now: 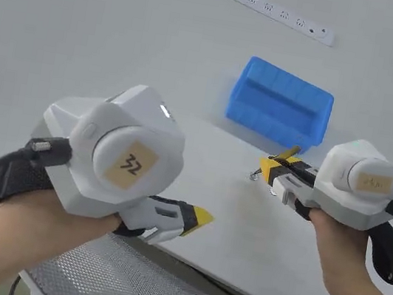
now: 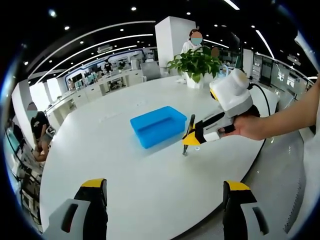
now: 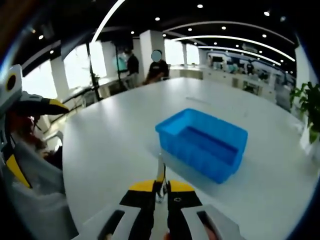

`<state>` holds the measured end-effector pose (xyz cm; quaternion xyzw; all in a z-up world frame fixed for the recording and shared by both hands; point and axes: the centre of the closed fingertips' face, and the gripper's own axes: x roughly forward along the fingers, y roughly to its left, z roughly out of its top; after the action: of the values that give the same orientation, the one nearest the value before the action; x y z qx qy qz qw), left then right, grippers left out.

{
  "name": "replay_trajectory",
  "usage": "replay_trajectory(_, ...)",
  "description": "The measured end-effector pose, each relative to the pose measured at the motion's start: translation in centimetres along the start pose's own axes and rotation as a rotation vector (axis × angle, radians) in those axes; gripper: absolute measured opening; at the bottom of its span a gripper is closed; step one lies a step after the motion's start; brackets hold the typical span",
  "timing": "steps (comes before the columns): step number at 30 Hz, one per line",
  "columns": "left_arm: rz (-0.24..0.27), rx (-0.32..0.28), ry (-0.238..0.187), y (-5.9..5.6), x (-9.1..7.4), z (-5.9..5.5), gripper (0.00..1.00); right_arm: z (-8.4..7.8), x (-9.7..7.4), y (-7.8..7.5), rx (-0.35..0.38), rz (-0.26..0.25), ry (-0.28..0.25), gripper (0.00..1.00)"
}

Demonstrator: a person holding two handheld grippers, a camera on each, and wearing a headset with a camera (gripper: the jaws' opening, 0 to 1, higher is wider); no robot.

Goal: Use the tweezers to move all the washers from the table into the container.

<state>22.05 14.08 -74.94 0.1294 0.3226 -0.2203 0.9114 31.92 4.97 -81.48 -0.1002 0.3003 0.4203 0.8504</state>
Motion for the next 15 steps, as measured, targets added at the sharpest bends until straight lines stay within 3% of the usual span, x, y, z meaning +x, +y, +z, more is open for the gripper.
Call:
replay_trajectory(8,-0.002,0.001,0.005,-0.09,0.07,-0.19,0.99,0.10,0.11,-0.18,-0.056,-0.008,0.019,0.04)
replay_trajectory(15,-0.003,0.003,0.005,-0.05,0.11,-0.14,0.99,0.70,0.08,-0.26,-0.060,-0.006,0.011,0.05)
